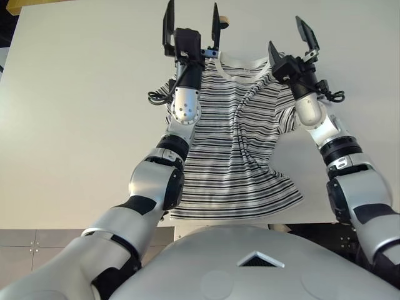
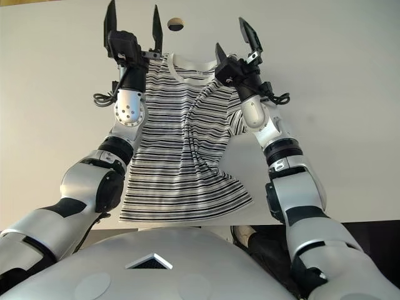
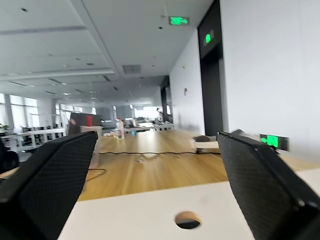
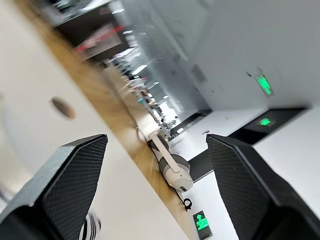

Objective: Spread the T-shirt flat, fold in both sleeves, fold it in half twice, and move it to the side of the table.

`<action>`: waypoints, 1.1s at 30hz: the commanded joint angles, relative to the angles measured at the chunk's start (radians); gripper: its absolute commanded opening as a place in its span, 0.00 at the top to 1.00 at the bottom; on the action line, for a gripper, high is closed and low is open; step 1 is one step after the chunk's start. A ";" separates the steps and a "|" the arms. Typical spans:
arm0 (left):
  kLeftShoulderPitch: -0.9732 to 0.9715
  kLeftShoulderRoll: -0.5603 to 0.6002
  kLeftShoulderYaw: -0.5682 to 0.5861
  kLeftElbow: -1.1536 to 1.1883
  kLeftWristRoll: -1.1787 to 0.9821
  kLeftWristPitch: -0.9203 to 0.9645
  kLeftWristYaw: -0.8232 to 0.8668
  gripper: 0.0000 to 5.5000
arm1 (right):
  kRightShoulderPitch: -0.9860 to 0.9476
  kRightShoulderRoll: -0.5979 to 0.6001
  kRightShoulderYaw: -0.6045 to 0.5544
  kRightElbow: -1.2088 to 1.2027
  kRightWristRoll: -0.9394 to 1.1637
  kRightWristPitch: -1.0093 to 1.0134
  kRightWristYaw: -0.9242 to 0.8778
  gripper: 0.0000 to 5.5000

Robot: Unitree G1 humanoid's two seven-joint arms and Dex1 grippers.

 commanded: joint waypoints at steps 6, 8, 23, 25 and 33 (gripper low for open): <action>-0.036 0.023 -0.007 -0.018 0.041 -0.007 0.063 0.19 | 0.131 -0.233 0.159 -0.187 -0.131 0.040 0.296 0.33; -0.040 0.020 -0.009 -0.017 0.046 -0.009 0.066 0.19 | 0.138 -0.252 0.177 -0.164 -0.143 0.045 0.314 0.33; -0.069 0.049 -0.014 -0.001 0.060 0.006 0.088 0.19 | -0.051 -0.365 0.276 0.175 -0.205 0.108 0.270 0.33; -0.073 0.058 -0.012 0.003 0.064 0.009 0.095 0.19 | -0.051 -0.361 0.285 0.187 -0.199 0.105 0.262 0.33; -0.070 0.111 -0.037 0.007 0.120 0.020 0.161 0.19 | -0.054 -0.320 0.190 0.060 -0.115 0.053 -0.031 0.33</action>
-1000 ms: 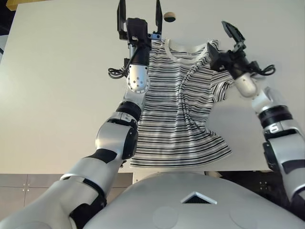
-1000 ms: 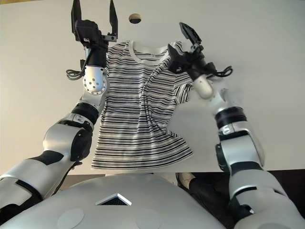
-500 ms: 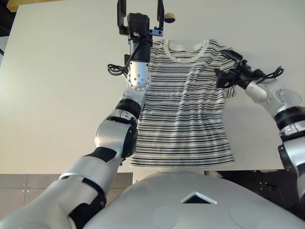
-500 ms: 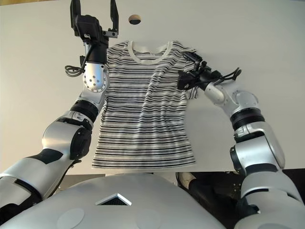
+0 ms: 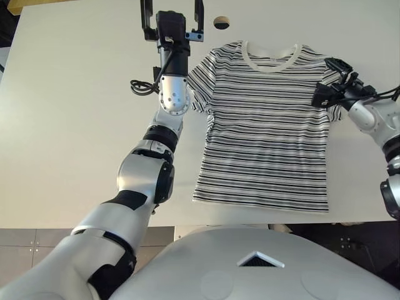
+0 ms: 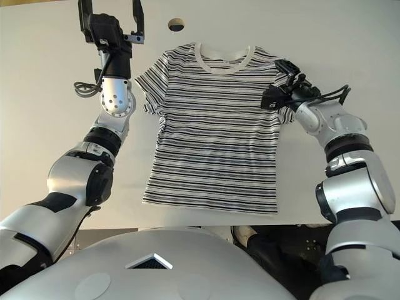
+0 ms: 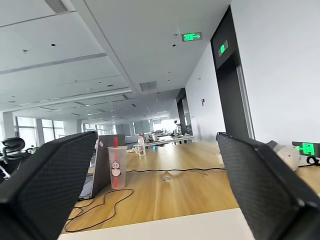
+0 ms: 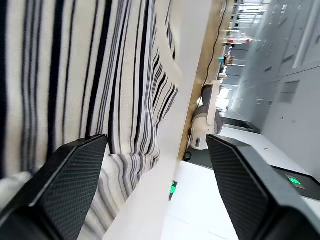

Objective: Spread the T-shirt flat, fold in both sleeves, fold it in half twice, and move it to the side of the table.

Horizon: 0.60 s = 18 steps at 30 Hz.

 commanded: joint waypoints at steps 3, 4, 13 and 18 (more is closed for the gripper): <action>-0.048 0.092 -0.141 0.012 0.229 0.138 0.149 0.19 | 0.056 -0.002 -0.138 -0.239 0.086 -0.019 -0.183 0.33; -0.064 0.117 -0.214 0.021 0.321 0.206 0.183 0.19 | 0.080 -0.003 -0.160 -0.292 0.102 -0.017 -0.185 0.33; -0.092 0.240 -0.762 0.073 0.815 0.293 -0.073 0.19 | 0.257 -0.004 -0.264 -0.602 0.154 0.072 -0.096 0.33; -0.076 0.324 -0.846 0.038 0.843 0.265 -0.119 0.19 | 0.316 -0.001 -0.284 -0.697 0.149 0.101 -0.042 0.33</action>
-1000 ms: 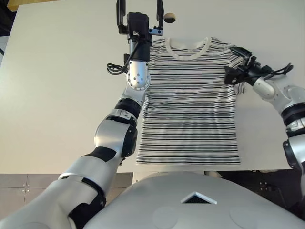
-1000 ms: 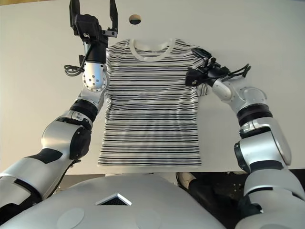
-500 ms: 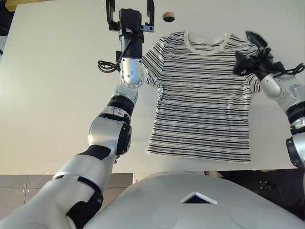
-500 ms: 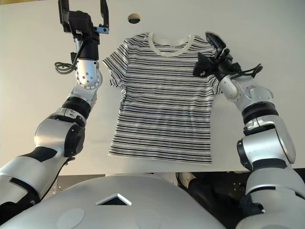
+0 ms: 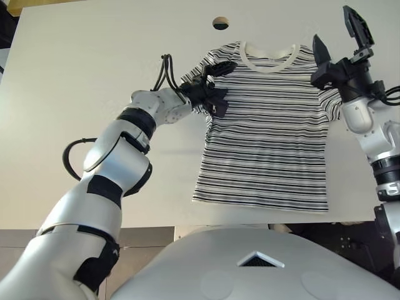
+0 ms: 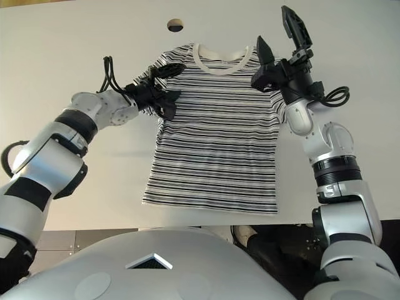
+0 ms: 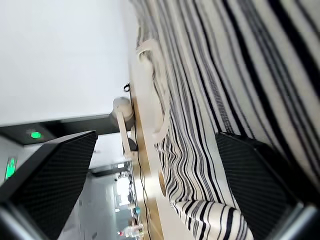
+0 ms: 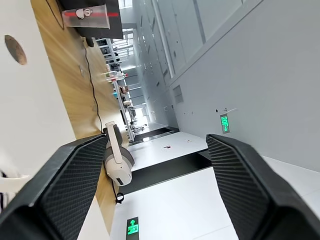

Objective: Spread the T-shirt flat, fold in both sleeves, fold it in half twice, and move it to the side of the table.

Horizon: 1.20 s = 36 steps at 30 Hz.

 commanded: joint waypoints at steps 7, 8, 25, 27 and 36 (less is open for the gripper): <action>0.169 0.220 -0.022 -0.166 -0.023 0.005 -0.051 0.19 | 0.091 0.016 -0.020 -0.134 -0.005 0.040 0.103 0.33; 0.182 0.229 -0.015 -0.186 -0.029 0.020 -0.045 0.19 | 0.087 0.023 -0.016 -0.128 -0.006 0.040 0.107 0.33; 0.410 0.388 0.481 -0.618 -0.242 0.270 0.236 0.19 | 0.115 0.066 0.024 -0.188 -0.018 -0.022 0.160 0.33; 0.423 0.404 0.450 -0.526 -0.218 0.312 0.156 0.19 | 0.124 0.063 0.018 -0.206 -0.018 -0.028 0.168 0.33; 0.267 0.371 0.237 -0.184 -0.077 0.279 -0.005 0.19 | 0.150 0.060 -0.006 -0.248 -0.024 -0.029 0.184 0.33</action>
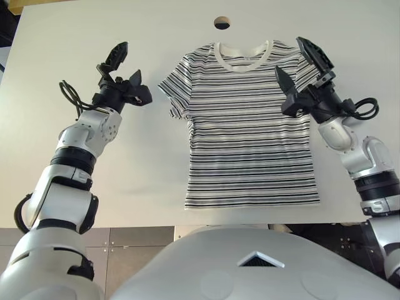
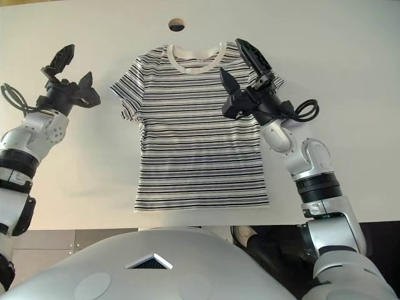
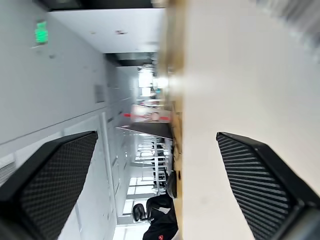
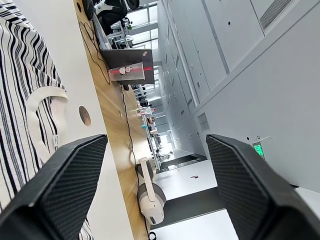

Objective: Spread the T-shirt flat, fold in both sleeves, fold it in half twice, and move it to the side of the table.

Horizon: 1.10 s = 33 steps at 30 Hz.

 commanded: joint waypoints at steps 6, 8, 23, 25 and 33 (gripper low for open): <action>-0.122 -0.017 -0.199 0.159 0.125 -0.144 -0.076 0.19 | 0.032 -0.017 -0.028 -0.038 -0.010 0.007 0.025 0.33; -0.128 -0.024 -0.224 0.146 0.123 -0.197 -0.074 0.19 | 0.033 -0.015 -0.030 -0.037 -0.009 0.008 0.027 0.33; -0.166 -0.073 -0.260 0.175 0.110 -0.192 -0.038 0.32 | 0.043 -0.001 -0.034 -0.023 -0.013 0.011 0.025 0.34; -0.166 -0.075 -0.264 0.186 0.110 -0.182 -0.041 0.41 | 0.042 -0.002 -0.035 -0.020 -0.013 0.011 0.024 0.34; -0.165 -0.087 -0.270 0.207 0.102 -0.167 -0.039 0.65 | 0.044 -0.005 -0.036 -0.016 -0.013 0.009 0.024 0.34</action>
